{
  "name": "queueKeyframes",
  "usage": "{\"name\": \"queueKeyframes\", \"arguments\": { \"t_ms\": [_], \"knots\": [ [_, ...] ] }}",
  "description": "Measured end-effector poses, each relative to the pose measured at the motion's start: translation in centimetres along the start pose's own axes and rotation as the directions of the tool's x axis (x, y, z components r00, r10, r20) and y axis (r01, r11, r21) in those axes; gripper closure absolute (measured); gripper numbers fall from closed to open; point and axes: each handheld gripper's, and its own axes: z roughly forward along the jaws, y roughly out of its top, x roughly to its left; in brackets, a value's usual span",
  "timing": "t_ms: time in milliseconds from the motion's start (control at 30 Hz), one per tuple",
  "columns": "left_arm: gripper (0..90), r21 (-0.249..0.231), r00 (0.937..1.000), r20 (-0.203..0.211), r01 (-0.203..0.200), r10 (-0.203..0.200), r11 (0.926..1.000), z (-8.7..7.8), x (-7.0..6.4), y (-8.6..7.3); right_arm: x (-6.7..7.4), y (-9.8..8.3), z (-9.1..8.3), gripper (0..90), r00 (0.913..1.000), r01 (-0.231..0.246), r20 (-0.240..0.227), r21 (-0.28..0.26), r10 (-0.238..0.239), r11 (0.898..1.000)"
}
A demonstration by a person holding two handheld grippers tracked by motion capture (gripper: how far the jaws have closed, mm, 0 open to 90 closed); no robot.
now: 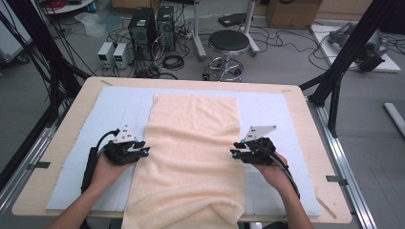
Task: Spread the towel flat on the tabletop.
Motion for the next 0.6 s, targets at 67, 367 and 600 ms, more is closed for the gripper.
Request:
{"name": "queueKeyframes", "arguments": {
  "t_ms": [67,367,600],
  "knots": [
    [62.9,-0.028,0.9993,0.037,-0.004,0.005,0.9996,-1.1,-1.1,-0.4,1.7,-0.2,-0.9,64.1,0.9985,0.028,-0.045,-0.015,-0.029,0.999],
    [58.2,-0.008,0.9578,0.264,-0.115,0.113,0.9934,-3.0,-6.9,-2.3,6.8,-2.8,0.0,59.2,0.9647,0.118,-0.244,0.06,-0.1,0.991],
    [86.1,0.083,0.8895,0.394,-0.285,0.232,0.9548,-2.1,-9.6,-3.2,8.1,-3.1,1.0,84.9,0.949,0.162,-0.291,0.117,-0.122,0.98]
  ]
}}
